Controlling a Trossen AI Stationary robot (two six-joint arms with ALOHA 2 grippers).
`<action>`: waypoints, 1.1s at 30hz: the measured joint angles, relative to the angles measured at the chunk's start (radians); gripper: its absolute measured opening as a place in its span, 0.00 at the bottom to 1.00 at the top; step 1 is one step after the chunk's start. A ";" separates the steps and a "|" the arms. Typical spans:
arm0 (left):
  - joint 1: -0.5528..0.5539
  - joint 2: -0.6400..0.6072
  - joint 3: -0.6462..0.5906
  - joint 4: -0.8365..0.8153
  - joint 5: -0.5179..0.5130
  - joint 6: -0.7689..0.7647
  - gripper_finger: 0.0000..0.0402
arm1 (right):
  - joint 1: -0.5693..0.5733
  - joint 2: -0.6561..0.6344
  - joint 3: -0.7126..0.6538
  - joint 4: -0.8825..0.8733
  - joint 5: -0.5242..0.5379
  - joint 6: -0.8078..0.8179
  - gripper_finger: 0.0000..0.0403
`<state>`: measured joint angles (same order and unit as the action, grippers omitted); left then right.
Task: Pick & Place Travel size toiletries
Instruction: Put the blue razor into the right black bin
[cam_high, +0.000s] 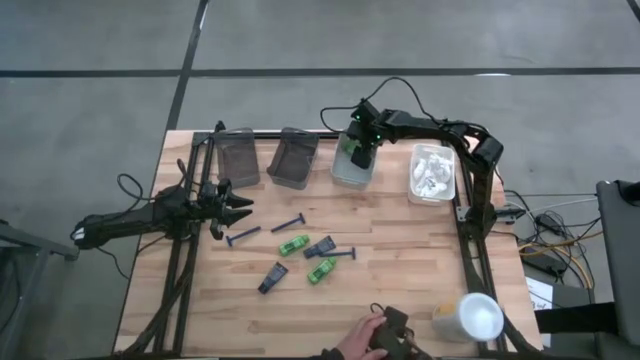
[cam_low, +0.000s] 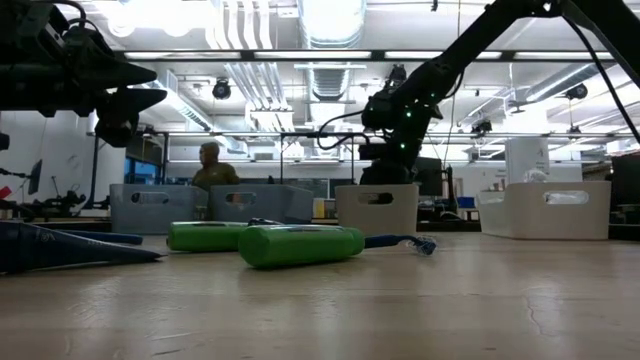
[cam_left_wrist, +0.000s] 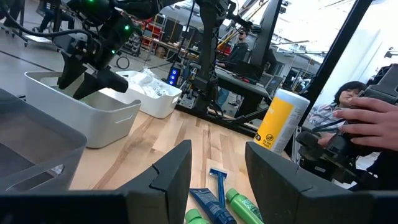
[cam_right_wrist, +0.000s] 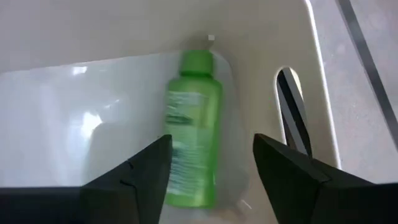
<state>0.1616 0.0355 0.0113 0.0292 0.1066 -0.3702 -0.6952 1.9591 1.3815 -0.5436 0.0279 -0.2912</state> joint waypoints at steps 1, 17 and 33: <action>0.000 0.000 0.000 0.000 0.000 0.000 0.39 | -0.002 0.000 0.000 -0.001 0.000 0.003 0.57; 0.000 0.000 0.000 0.000 0.000 0.000 0.39 | -0.002 -0.060 0.024 -0.003 -0.001 0.065 0.77; -0.001 0.000 0.000 0.000 0.000 0.000 0.39 | 0.073 -0.208 0.015 -0.039 -0.011 0.188 0.84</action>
<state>0.1604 0.0357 0.0113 0.0288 0.1062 -0.3702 -0.6221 1.7509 1.3968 -0.5823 0.0168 -0.1036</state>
